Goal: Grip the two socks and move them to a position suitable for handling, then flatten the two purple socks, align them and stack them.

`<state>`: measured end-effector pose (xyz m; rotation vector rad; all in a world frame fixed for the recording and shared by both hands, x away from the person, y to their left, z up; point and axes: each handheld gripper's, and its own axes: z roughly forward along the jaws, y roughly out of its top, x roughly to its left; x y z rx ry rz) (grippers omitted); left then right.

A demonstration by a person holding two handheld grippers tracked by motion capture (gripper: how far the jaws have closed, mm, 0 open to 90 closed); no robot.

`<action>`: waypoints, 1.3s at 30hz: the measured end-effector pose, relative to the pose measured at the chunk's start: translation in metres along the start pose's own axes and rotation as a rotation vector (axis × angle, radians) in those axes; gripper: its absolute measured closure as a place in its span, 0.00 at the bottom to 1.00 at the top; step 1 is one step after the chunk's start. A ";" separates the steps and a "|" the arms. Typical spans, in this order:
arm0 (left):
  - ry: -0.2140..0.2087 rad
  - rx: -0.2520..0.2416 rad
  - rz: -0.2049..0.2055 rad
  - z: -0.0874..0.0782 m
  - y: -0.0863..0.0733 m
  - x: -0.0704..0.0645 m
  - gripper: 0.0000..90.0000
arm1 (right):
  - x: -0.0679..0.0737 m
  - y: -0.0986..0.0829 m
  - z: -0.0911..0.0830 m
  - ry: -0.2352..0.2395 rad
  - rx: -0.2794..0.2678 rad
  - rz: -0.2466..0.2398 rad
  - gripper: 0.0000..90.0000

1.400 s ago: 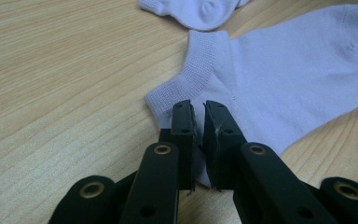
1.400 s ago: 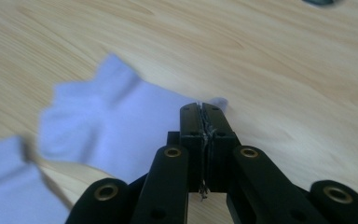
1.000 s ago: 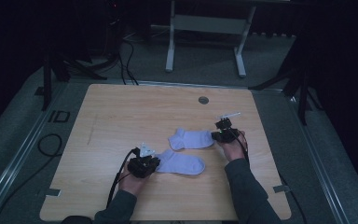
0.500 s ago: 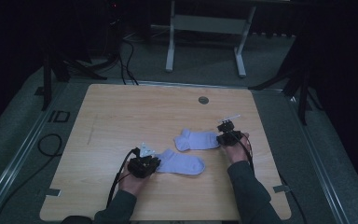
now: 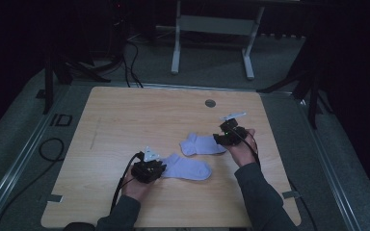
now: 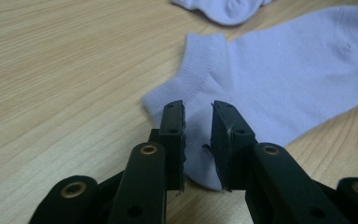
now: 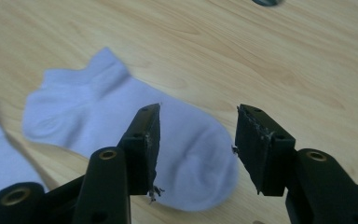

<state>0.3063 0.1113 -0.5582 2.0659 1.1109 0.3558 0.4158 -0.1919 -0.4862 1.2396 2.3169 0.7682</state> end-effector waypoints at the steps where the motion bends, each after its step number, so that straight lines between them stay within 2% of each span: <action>1: 0.000 0.000 0.000 0.000 0.000 0.000 0.82 | 0.000 0.000 0.000 0.000 0.000 0.000 0.55; 4: 0.000 -0.024 -0.004 -0.005 0.002 0.002 0.81 | 0.009 0.007 0.002 0.048 -0.018 -0.045 0.56; 7: 0.004 -0.036 -0.005 -0.009 0.002 0.005 0.81 | 0.013 0.009 0.006 0.070 -0.023 -0.070 0.56; 8: 0.007 -0.037 -0.008 -0.010 0.002 0.007 0.81 | 0.018 0.010 0.015 0.141 0.002 -0.079 0.56; 12: 0.012 -0.041 -0.016 -0.012 0.002 0.010 0.80 | 0.024 0.009 0.027 0.142 0.033 -0.116 0.56; 14: 0.014 -0.042 -0.022 -0.012 0.002 0.011 0.80 | 0.030 0.008 0.038 0.165 0.054 -0.156 0.58; 15: 0.013 -0.041 -0.023 -0.012 0.002 0.011 0.80 | 0.030 0.008 0.038 0.165 0.054 -0.156 0.58; 16: 0.013 -0.040 -0.024 -0.012 0.002 0.011 0.80 | 0.034 0.007 0.041 0.172 0.058 -0.176 0.58; 17: 0.014 -0.040 -0.025 -0.012 0.002 0.012 0.80 | 0.043 0.006 0.045 0.179 0.059 -0.230 0.60; 18: 0.014 -0.039 -0.026 -0.011 0.002 0.012 0.80 | 0.043 0.006 0.045 0.179 0.059 -0.230 0.60; 19: 0.013 -0.035 -0.024 -0.011 0.002 0.011 0.80 | 0.049 0.006 0.048 0.187 0.060 -0.266 0.60; 20: 0.013 -0.035 -0.024 -0.011 0.002 0.011 0.80 | 0.049 0.006 0.048 0.187 0.060 -0.266 0.60; 21: 0.012 -0.032 -0.024 -0.010 0.002 0.011 0.80 | 0.051 0.007 0.050 0.183 0.066 -0.287 0.60; 24: 0.011 -0.033 -0.023 -0.010 0.002 0.011 0.80 | 0.056 0.006 0.057 0.193 0.084 -0.312 0.58; 27: 0.012 -0.031 -0.023 -0.010 0.002 0.011 0.80 | 0.062 0.006 0.063 0.191 0.089 -0.361 0.52; 32: 0.013 -0.030 -0.021 -0.010 0.002 0.010 0.80 | 0.065 0.009 0.068 0.201 0.094 -0.372 0.48; 36: 0.013 -0.029 -0.021 -0.010 0.002 0.011 0.80 | 0.066 0.014 0.073 0.218 0.098 -0.352 0.46; 37: 0.013 -0.029 -0.021 -0.010 0.002 0.011 0.80 | 0.065 0.016 0.077 0.240 0.101 -0.319 0.47; 38: 0.013 -0.030 -0.022 -0.010 0.002 0.011 0.80 | 0.065 0.016 0.077 0.240 0.101 -0.319 0.47; 39: 0.013 -0.032 -0.024 -0.011 0.002 0.011 0.80 | 0.062 0.017 0.080 0.272 0.117 -0.251 0.48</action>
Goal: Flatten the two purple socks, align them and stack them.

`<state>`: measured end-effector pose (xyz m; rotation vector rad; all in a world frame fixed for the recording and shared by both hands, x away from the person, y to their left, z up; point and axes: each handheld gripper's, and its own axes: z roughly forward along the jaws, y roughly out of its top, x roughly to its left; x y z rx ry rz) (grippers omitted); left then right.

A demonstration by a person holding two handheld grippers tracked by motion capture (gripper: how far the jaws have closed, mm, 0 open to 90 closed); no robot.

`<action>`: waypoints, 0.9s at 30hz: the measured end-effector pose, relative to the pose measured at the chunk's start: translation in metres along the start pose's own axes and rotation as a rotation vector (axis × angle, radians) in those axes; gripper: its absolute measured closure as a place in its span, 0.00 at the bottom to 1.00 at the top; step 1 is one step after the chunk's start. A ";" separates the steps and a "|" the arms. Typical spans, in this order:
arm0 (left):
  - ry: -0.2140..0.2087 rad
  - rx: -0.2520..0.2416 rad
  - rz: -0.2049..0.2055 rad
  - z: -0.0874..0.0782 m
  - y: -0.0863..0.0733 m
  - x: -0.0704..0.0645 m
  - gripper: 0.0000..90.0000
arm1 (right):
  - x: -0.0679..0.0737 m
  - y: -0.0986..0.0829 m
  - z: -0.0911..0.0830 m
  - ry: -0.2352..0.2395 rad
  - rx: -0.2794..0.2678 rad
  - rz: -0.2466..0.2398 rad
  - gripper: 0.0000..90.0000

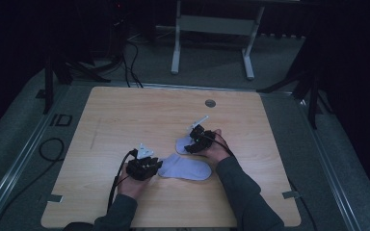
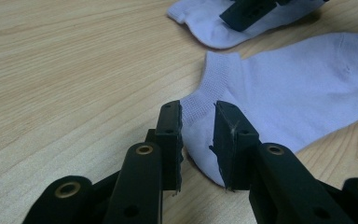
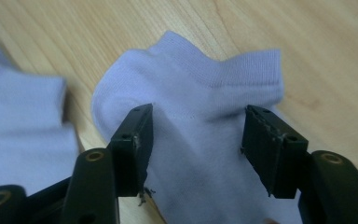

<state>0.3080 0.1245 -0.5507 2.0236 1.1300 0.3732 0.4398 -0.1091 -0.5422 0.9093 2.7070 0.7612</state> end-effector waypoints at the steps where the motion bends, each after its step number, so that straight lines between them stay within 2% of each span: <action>1: 0.000 0.000 0.000 0.000 0.000 0.000 0.80 | 0.000 0.000 0.000 0.000 0.000 0.000 0.48; 5: 0.002 -0.005 -0.001 -0.001 0.000 0.000 0.80 | -0.001 0.002 0.000 -0.013 0.005 0.021 0.56; 6: 0.003 -0.005 0.000 -0.001 0.000 0.000 0.80 | -0.001 0.003 -0.001 -0.020 0.009 0.031 0.64; 7: 0.003 -0.005 0.000 -0.001 0.000 0.000 0.80 | -0.001 0.003 -0.001 -0.020 0.009 0.031 0.64; 9: 0.006 -0.006 -0.001 -0.001 0.000 0.000 0.80 | -0.001 0.003 -0.001 -0.026 0.014 0.040 0.74; 10: 0.006 -0.006 -0.002 -0.001 0.000 0.000 0.80 | -0.002 0.004 -0.001 -0.039 0.016 0.051 0.86; 11: 0.006 -0.005 -0.002 -0.001 0.000 0.000 0.80 | -0.002 0.004 -0.001 -0.039 0.016 0.051 0.86; 13: 0.006 -0.003 -0.001 -0.001 0.000 0.000 0.80 | -0.003 0.004 -0.001 -0.049 0.014 0.063 0.94; 15: 0.005 -0.006 -0.005 -0.001 0.000 0.000 0.80 | -0.006 0.004 -0.002 -0.050 0.012 0.094 0.96; 17: 0.003 -0.007 -0.006 -0.001 0.000 0.001 0.80 | -0.006 0.002 -0.007 -0.063 -0.006 0.095 0.96; 19: 0.001 -0.008 -0.010 -0.002 0.000 0.002 0.80 | -0.006 0.000 -0.017 -0.050 -0.052 0.112 0.96; 20: 0.003 -0.006 -0.008 -0.001 0.000 0.001 0.79 | -0.006 -0.001 -0.030 -0.052 -0.090 0.113 0.96; 21: 0.003 -0.006 -0.008 -0.001 0.000 0.001 0.79 | -0.006 -0.001 -0.030 -0.052 -0.090 0.113 0.96; 27: 0.008 -0.001 -0.005 -0.001 0.000 0.001 0.79 | -0.009 -0.006 -0.065 -0.033 -0.178 0.132 0.96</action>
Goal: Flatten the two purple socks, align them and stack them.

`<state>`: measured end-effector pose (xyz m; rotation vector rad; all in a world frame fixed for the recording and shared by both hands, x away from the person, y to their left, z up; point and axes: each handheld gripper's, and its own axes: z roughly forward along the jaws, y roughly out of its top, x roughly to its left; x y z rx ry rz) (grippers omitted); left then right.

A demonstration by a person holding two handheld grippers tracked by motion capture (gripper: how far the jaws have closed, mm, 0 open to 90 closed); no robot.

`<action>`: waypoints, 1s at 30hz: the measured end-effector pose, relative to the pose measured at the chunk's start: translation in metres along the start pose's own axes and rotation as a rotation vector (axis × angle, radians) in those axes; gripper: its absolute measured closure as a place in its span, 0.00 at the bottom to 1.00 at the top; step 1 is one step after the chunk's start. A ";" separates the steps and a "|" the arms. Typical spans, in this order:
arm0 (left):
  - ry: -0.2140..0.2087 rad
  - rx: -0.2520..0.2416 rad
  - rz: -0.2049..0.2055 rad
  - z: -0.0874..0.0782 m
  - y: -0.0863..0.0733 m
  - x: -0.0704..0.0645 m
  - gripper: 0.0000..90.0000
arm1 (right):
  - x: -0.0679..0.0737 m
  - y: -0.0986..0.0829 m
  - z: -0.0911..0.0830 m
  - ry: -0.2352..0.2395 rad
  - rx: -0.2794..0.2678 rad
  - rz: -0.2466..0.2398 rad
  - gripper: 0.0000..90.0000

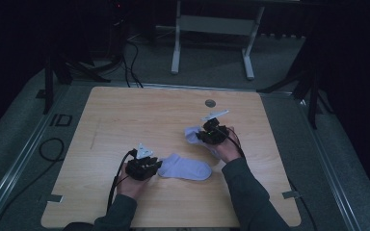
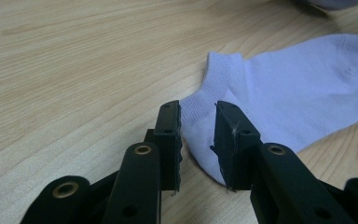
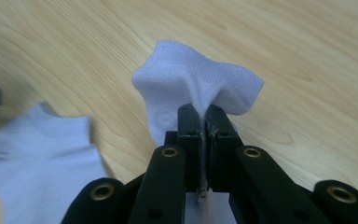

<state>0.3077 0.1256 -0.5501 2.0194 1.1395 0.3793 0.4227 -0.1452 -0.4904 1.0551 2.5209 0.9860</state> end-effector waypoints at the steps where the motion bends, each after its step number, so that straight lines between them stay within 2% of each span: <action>1: 0.000 0.001 0.000 0.000 0.000 0.000 0.78 | -0.001 -0.001 -0.008 0.005 -0.020 0.005 0.96; 2: 0.000 0.001 -0.001 0.000 0.000 0.000 0.78 | -0.001 -0.001 -0.008 0.005 -0.020 0.005 0.96; 4: 0.002 0.002 0.000 0.001 0.000 0.000 0.78 | -0.001 -0.001 -0.022 0.017 -0.051 0.013 0.95; 6: 0.000 0.002 0.001 0.001 0.000 0.000 0.78 | 0.000 -0.001 -0.027 0.029 -0.062 0.013 0.95; 7: -0.002 0.002 0.002 0.000 0.000 0.000 0.78 | 0.004 -0.001 -0.037 0.043 -0.087 0.004 0.94; 8: -0.005 0.001 0.003 0.000 0.000 -0.001 0.78 | 0.004 -0.001 -0.037 0.043 -0.087 0.004 0.94; 9: -0.008 -0.001 0.001 0.001 0.000 -0.001 0.79 | 0.010 -0.002 -0.047 0.061 -0.109 -0.003 0.94; 10: -0.010 0.001 0.005 0.001 0.000 -0.001 0.79 | 0.010 -0.002 -0.047 0.061 -0.109 -0.003 0.94; 11: -0.010 0.000 0.005 0.001 0.000 -0.002 0.79 | 0.019 -0.002 -0.058 0.069 -0.128 -0.022 0.94; 12: -0.009 0.000 0.009 0.001 0.000 -0.002 0.79 | 0.019 -0.002 -0.058 0.069 -0.128 -0.022 0.94; 13: -0.010 0.001 0.011 0.001 0.000 -0.003 0.79 | 0.027 -0.004 -0.065 0.074 -0.140 -0.040 0.93; 14: -0.009 0.001 0.012 0.001 0.000 -0.003 0.79 | 0.027 -0.004 -0.065 0.074 -0.140 -0.040 0.93; 15: -0.008 0.002 0.013 0.001 0.000 -0.003 0.79 | 0.037 -0.007 -0.069 0.080 -0.140 -0.049 0.93; 16: -0.009 0.002 0.013 0.001 0.000 -0.003 0.79 | 0.037 -0.007 -0.069 0.080 -0.140 -0.049 0.93; 17: -0.010 0.001 0.011 0.000 0.000 -0.003 0.79 | 0.046 -0.013 -0.070 0.077 -0.130 -0.065 0.92; 21: -0.010 0.001 0.010 0.000 0.000 -0.003 0.79 | 0.052 -0.019 -0.069 0.048 -0.124 -0.075 0.92; 23: -0.014 0.003 0.016 0.001 0.000 -0.005 0.79 | 0.054 -0.022 -0.065 0.042 -0.119 -0.051 0.93; 26: -0.016 0.003 0.017 0.001 0.000 -0.005 0.79 | 0.055 -0.023 -0.063 0.025 -0.112 -0.048 0.93; 30: -0.016 0.005 0.014 0.000 0.000 -0.004 0.79 | 0.056 -0.020 -0.074 0.014 -0.150 -0.039 0.97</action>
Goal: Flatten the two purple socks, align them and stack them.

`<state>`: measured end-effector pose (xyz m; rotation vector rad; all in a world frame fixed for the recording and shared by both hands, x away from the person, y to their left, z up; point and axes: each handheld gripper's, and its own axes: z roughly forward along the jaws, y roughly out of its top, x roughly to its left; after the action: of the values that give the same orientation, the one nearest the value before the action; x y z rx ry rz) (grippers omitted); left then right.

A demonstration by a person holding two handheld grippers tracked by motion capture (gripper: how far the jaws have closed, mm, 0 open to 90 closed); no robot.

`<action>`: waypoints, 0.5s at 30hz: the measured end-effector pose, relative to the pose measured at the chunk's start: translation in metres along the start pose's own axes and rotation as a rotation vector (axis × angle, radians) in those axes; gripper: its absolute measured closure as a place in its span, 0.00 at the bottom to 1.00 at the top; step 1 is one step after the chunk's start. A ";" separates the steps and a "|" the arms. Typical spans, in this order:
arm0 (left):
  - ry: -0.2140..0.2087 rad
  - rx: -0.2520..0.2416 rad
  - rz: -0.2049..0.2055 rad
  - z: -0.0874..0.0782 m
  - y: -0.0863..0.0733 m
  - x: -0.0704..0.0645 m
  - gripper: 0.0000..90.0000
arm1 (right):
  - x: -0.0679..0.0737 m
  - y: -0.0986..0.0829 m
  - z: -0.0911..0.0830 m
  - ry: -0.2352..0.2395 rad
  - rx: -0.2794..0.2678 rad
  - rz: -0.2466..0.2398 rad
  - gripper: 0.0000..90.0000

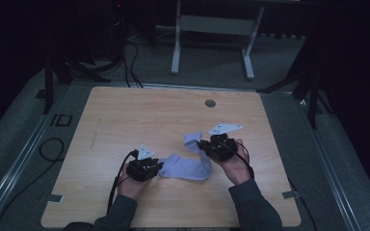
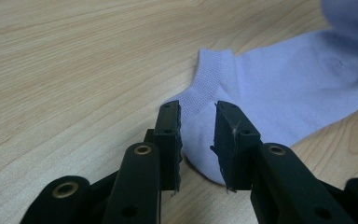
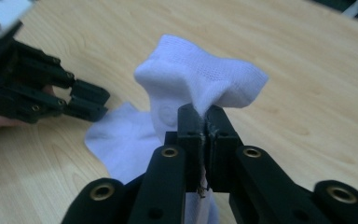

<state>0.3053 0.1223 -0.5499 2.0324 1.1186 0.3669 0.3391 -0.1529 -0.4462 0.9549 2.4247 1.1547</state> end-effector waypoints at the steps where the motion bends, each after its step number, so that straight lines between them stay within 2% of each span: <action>1: 0.001 -0.001 0.001 0.000 0.000 0.000 0.79 | 0.001 0.002 -0.006 -0.003 -0.014 -0.004 0.97; 5: 0.001 -0.001 0.003 -0.001 0.000 0.000 0.79 | 0.003 0.000 -0.019 -0.026 -0.018 -0.006 0.97; 9: -0.001 0.004 0.002 0.000 0.000 -0.001 0.79 | 0.005 -0.005 -0.018 -0.053 -0.007 -0.006 0.97; 14: -0.006 0.003 0.010 0.000 0.000 -0.003 0.79 | 0.011 -0.015 0.006 -0.037 0.026 0.043 0.97; 15: -0.006 0.002 0.010 0.000 0.000 -0.003 0.79 | 0.013 -0.019 0.016 -0.014 0.033 0.078 0.97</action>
<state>0.3036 0.1204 -0.5495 2.0399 1.1056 0.3650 0.3295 -0.1433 -0.4705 1.0728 2.4223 1.1324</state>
